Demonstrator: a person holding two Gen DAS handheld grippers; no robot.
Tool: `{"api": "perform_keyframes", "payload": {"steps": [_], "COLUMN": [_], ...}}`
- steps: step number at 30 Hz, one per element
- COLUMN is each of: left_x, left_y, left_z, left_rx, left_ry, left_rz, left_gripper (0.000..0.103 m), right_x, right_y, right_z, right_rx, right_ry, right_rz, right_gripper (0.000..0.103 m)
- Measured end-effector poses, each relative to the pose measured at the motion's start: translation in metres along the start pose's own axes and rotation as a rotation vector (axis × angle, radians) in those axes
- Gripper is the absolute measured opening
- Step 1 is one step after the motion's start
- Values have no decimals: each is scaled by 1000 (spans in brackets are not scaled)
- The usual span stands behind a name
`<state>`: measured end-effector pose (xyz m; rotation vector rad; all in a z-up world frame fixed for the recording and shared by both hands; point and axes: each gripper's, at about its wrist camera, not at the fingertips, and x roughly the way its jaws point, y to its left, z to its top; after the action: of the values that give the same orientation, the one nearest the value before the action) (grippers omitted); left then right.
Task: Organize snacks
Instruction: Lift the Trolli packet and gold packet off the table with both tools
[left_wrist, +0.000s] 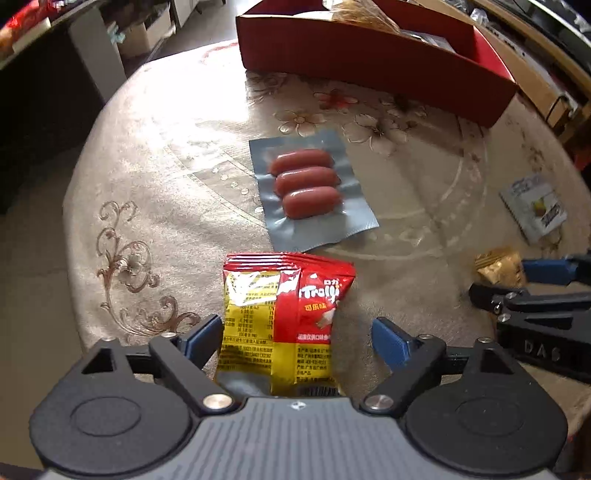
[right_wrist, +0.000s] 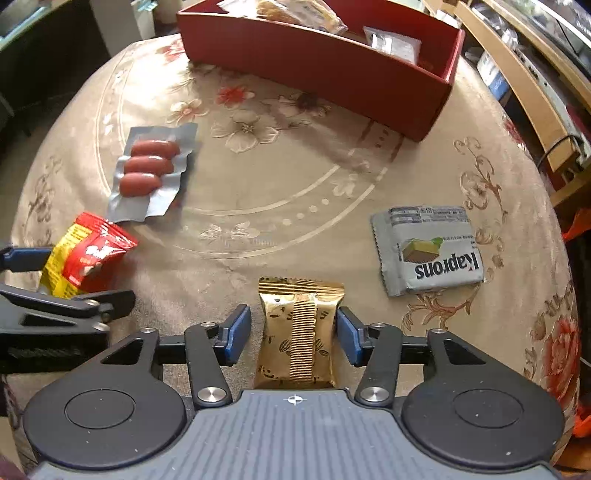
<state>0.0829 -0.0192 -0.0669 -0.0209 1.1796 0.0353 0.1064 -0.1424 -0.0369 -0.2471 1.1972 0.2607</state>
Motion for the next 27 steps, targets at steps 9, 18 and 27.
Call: {"api": "perform_keyframes", "payload": {"steps": [9,18,27], "left_x": [-14,-51,-49], "left_y": [16,18,10], "left_z": [-10,-10,19], "left_rx": [-46,-57,-48], "left_ry": [12,-42,-67], "left_rz": [-22,-41,-80], "left_gripper": [51,50,50], "right_x": [-19,-50,-54], "right_y": [5,7,-5], "right_z": [-8,-18,-10], "right_rx": [-14,53,122], "right_ry": [-48,-135,-171], "right_rz": [-16,12,-4], "right_gripper": [45,45,45]}}
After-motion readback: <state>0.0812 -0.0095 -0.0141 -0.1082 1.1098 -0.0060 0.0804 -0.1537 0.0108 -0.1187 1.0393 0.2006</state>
